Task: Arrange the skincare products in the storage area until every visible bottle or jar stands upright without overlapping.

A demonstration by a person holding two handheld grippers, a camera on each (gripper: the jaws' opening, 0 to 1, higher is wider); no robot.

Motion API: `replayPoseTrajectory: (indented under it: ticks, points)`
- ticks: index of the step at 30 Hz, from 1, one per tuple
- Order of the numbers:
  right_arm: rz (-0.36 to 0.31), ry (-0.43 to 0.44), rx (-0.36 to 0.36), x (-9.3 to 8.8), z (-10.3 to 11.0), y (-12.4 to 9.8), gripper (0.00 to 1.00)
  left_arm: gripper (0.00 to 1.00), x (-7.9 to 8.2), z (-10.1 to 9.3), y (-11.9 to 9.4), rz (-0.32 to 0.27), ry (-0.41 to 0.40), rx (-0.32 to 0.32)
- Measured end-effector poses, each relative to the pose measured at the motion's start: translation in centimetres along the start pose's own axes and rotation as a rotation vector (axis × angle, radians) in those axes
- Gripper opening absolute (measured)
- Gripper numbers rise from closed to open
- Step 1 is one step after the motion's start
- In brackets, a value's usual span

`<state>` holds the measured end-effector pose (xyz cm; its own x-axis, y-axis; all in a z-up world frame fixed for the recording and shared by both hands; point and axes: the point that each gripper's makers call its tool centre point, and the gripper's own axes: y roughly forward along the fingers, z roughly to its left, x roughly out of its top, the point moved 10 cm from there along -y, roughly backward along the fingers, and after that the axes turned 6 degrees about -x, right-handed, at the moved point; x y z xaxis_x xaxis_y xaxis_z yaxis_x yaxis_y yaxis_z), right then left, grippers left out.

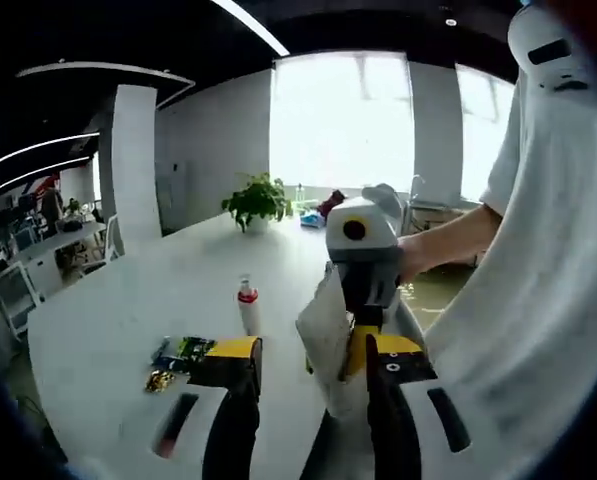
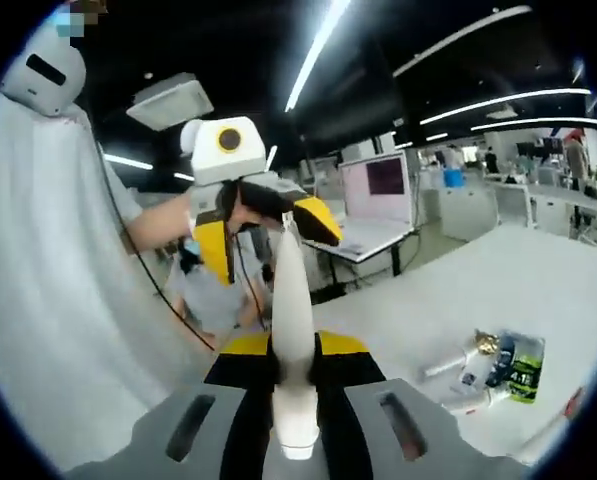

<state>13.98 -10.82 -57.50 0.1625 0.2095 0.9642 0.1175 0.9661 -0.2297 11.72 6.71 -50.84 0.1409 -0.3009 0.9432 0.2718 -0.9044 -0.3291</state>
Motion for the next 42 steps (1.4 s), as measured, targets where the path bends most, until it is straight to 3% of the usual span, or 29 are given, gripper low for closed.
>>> replayPoseTrajectory:
  ticks: [8, 13, 20, 22, 27, 34, 42]
  points:
    - [0.025, -0.044, 0.059, 0.0, 0.6, 0.2, 0.14, 0.25, 0.8, 0.1, 1.9, 0.061, 0.095, -0.093]
    - [0.027, -0.057, 0.057, 0.0, 0.2, -0.1, 0.14, 0.20, 0.6, -0.1, 2.9, 0.103, 0.132, -0.142]
    - [0.063, -0.097, 0.070, -0.2, -0.7, -0.2, 0.15, 0.16, 0.5, 0.2, 3.6, 0.143, 0.121, -0.149]
    - [0.079, -0.117, 0.069, -0.4, -0.9, -0.1, 0.16, 0.14, 0.4, 0.2, 3.8, 0.166, 0.184, -0.161]
    - [0.115, -0.132, 0.022, -0.9, -1.8, 0.0, 0.18, 0.12, 0.0, 0.5, 4.9, 0.197, 0.227, -0.142]
    - [0.161, -0.101, -0.079, -1.9, -3.1, -1.4, 0.20, 0.12, -0.5, 2.4, 7.1, 0.169, 0.217, -0.166]
    - [0.120, 0.002, -0.171, -3.4, -5.1, -3.8, 0.21, 0.11, -0.7, 4.0, 9.9, 0.161, 0.208, -0.199]
